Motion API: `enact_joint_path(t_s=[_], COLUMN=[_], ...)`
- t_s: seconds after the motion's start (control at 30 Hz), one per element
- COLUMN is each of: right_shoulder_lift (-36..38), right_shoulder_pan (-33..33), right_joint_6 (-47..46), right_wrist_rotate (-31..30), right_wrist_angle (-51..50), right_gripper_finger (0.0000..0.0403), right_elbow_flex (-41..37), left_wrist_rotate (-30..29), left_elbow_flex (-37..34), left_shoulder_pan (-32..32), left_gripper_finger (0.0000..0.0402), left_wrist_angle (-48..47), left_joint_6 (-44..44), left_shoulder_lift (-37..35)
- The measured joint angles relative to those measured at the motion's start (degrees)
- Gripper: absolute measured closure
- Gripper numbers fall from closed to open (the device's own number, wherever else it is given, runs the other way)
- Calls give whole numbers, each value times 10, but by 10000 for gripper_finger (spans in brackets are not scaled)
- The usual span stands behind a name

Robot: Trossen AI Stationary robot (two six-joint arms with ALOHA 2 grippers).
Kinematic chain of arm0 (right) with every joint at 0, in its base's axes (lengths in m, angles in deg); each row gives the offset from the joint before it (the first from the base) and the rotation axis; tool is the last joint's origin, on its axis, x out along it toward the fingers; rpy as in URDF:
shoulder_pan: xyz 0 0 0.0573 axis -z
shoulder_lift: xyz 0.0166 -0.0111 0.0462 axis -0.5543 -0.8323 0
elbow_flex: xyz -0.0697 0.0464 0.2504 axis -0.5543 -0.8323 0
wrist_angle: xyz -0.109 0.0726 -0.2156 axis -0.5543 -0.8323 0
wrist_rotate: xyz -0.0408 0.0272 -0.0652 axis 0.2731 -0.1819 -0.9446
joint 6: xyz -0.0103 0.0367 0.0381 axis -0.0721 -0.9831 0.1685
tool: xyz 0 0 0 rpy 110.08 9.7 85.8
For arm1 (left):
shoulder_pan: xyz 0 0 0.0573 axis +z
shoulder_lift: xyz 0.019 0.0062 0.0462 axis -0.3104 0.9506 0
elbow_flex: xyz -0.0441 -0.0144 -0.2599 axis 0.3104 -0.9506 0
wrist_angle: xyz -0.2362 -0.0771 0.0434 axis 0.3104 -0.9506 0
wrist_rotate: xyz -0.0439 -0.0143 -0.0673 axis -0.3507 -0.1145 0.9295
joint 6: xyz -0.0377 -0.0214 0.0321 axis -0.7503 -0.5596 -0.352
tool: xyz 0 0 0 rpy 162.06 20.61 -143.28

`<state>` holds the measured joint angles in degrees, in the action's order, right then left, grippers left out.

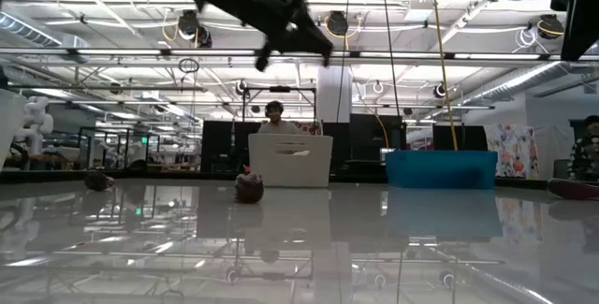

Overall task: Sort produce into baskets
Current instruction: Put the egg plant into the blue bin

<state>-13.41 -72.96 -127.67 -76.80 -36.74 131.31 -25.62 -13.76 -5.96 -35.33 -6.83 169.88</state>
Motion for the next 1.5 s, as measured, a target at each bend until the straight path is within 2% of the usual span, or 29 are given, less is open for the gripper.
enact_joint_path(t_s=[0.1, 0.3, 0.53, 0.7, 0.93, 1.13, 1.23, 1.5], right_shoulder_lift=[14, 20, 20, 25, 33, 20, 19, 29], right_shoulder_pan=[-1, -4, -36, -59, -71, -71, -70, -69], right_joint_6=[4, 12, -58, -112, -145, -151, -151, -165], right_wrist_rotate=[-6, -6, -6, -20, -23, -53, -62, -63], right_wrist_angle=[-17, -36, -72, -104, -119, -106, -98, -99], right_gripper_finger=[200, 200, 200, 200, 200, 200, 200, 200], right_elbow_flex=[0, 0, 0, 0, 0, 0, 0, 0], left_wrist_rotate=[25, 104, 133, 164, 175, 157, 157, 157], left_elbow_flex=[49, 231, 461, 567, 596, 596, 596, 596], left_shoulder_pan=[-3, -3, 3, -2, -2, -6, -11, -22], left_gripper_finger=[347, 347, 347, 347, 347, 341, 319, 212], left_wrist_angle=[17, 7, -88, -136, -165, -190, -193, -197], left_joint_6=[-44, -54, -52, -52, -51, 45, 75, 111], left_shoulder_lift=[74, 240, 391, 463, 499, 498, 498, 491])
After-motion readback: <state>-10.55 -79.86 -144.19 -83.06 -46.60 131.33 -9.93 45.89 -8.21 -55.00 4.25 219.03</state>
